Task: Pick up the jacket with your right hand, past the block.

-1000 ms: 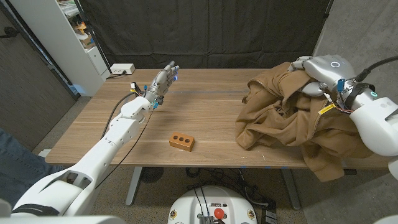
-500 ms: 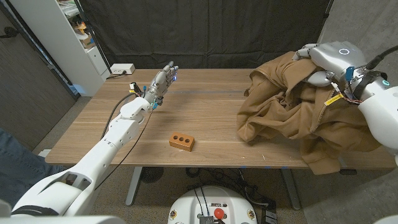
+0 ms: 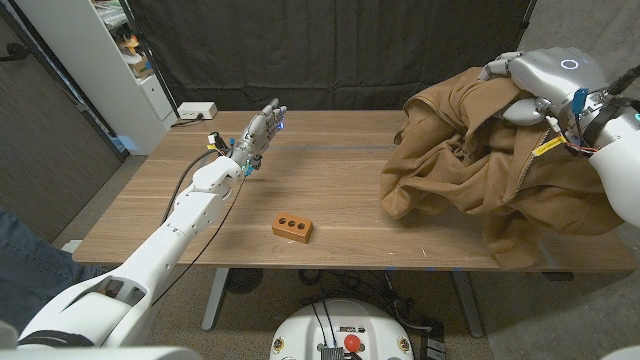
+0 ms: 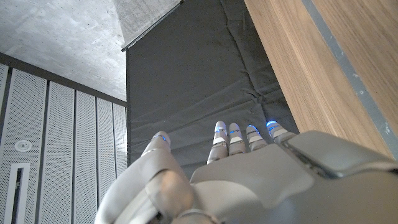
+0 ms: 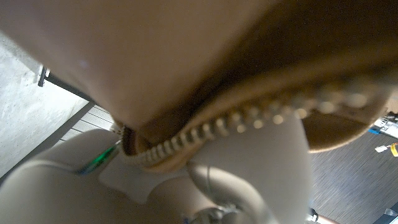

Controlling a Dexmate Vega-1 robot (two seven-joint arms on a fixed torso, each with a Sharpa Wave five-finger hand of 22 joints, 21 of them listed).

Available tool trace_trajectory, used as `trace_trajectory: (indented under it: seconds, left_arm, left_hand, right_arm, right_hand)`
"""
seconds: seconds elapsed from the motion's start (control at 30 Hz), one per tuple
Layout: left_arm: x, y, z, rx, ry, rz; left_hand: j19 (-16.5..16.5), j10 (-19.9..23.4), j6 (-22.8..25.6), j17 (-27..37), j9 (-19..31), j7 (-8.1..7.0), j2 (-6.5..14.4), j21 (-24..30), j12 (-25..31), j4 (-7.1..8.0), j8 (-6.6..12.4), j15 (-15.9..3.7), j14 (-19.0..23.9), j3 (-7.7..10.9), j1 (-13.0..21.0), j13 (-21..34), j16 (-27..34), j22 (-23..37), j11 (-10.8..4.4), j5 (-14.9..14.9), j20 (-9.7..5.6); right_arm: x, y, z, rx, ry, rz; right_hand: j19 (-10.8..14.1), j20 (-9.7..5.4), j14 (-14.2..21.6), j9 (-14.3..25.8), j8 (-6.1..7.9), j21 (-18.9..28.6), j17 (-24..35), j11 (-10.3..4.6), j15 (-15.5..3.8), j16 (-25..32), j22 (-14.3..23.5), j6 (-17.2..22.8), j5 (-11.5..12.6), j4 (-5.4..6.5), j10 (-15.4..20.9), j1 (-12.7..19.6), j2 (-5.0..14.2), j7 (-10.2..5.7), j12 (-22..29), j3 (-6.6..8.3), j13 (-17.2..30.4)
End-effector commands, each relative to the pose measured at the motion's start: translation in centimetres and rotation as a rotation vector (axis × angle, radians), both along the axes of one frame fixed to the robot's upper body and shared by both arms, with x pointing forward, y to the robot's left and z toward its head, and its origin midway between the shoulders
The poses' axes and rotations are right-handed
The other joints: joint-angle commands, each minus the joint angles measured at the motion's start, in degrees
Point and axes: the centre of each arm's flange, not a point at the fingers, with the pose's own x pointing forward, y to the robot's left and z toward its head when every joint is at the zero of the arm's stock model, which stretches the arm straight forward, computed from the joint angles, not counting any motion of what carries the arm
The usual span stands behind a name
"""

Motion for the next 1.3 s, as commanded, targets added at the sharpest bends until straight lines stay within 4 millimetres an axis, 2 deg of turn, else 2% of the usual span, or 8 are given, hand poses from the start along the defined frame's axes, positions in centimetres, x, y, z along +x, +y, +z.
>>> trace_trajectory:
  seconds: [0.03,0.6,1.3]
  left_arm:
    - [0.1,0.0,0.1,-0.002,-0.001,-0.005]
    - [0.3,0.0,0.1,-0.009,-0.005,-0.005]
    - [0.4,0.1,0.6,-0.004,-0.011,-0.009]
  left_hand:
    - [-0.5,0.3,0.3,0.2,0.1,0.05,0.6,0.3,0.4,-0.39,-0.07,-0.05,-0.3,0.29,-0.1,0.1,0.2,0.1,-0.18,-0.2,0.12]
    - [-0.5,0.3,0.4,0.2,0.1,0.03,0.7,0.3,0.4,-0.49,-0.07,-0.05,-0.3,0.32,-0.1,0.1,0.1,0.1,-0.19,-0.2,0.15]
    - [-0.5,0.3,0.5,0.2,0.1,0.07,0.8,0.4,0.4,-0.63,-0.07,-0.08,-0.3,0.35,0.0,0.1,0.2,0.1,-0.19,-0.2,0.17]
  right_arm:
    - [-1.3,0.0,1.6,0.006,-0.029,-0.002]
    - [-3.1,-0.1,3.5,0.015,-0.082,-0.004]
    - [-3.9,0.2,4.6,0.015,-0.114,-0.001]
  right_hand:
    - [-0.2,-4.15,-0.1,0.2,0.41,1.0,1.0,0.22,-5.12,0.4,-0.2,-0.2,0.3,-0.08,0.5,13.1,13.71,-0.03,-0.4,0.51,0.4]
    - [-0.7,-4.14,-0.1,0.1,0.51,2.1,1.0,0.07,-5.1,0.5,-0.8,-0.1,0.3,-0.01,0.7,12.9,13.78,-0.1,-0.8,0.61,0.5]
    - [-1.5,-4.15,-0.2,0.1,0.61,4.0,1.0,-0.05,-5.09,0.7,-2.1,-0.2,0.3,-0.09,0.9,12.7,13.69,-0.29,-1.1,0.81,0.8]
